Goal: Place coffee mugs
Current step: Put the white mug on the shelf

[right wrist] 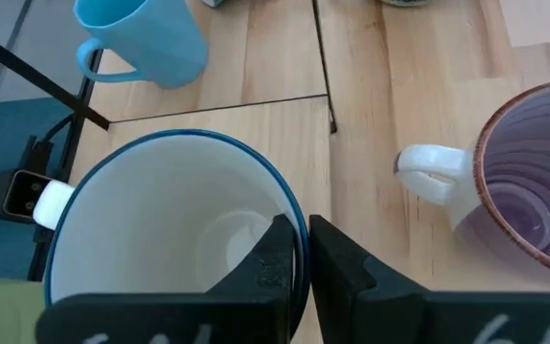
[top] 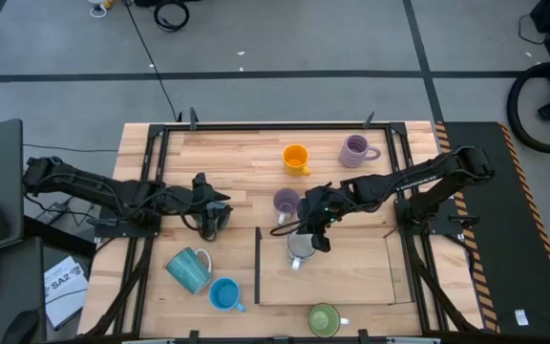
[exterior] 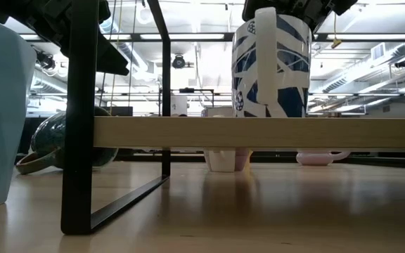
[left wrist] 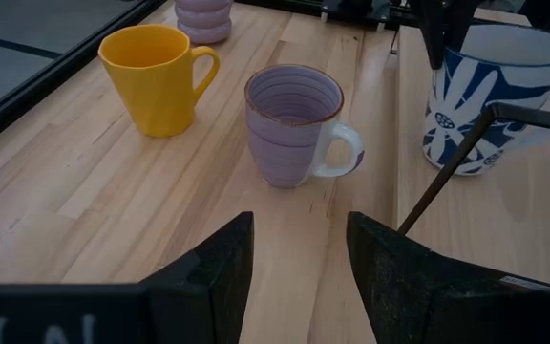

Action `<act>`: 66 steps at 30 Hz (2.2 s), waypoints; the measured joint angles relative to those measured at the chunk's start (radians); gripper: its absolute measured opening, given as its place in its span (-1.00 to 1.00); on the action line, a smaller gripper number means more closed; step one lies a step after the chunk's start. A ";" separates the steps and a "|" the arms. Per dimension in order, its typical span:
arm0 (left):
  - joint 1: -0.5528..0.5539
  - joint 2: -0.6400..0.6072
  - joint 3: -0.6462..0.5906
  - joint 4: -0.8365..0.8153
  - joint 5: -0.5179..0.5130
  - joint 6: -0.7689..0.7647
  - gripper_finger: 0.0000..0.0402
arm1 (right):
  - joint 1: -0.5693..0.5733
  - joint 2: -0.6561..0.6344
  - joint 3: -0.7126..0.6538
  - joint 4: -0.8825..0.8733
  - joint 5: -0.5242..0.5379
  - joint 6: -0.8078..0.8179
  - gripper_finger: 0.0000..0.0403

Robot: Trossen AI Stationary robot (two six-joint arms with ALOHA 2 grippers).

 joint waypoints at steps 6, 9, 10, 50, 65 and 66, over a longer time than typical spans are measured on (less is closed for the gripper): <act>0.000 0.000 0.000 0.000 0.000 0.000 -0.12 | 0.000 0.000 0.071 -0.071 -0.036 -0.006 -0.86; 0.000 0.000 0.000 0.000 0.000 0.000 -0.12 | 0.000 0.000 0.114 -0.147 -0.043 -0.009 -0.87; 0.000 0.000 0.000 0.000 0.000 0.000 -0.12 | 0.000 0.000 0.131 -0.169 -0.045 -0.009 -0.87; 0.000 0.000 0.000 0.006 0.000 0.000 -0.12 | 0.225 -0.435 0.007 -0.689 0.213 0.370 -0.87; 0.000 0.000 0.000 0.006 0.000 0.000 -0.12 | 0.225 -0.500 -0.127 -0.798 0.212 0.411 -0.88; 0.000 0.000 0.000 0.006 0.000 0.000 -0.12 | 0.225 -0.500 -0.134 -0.801 0.212 0.411 -0.88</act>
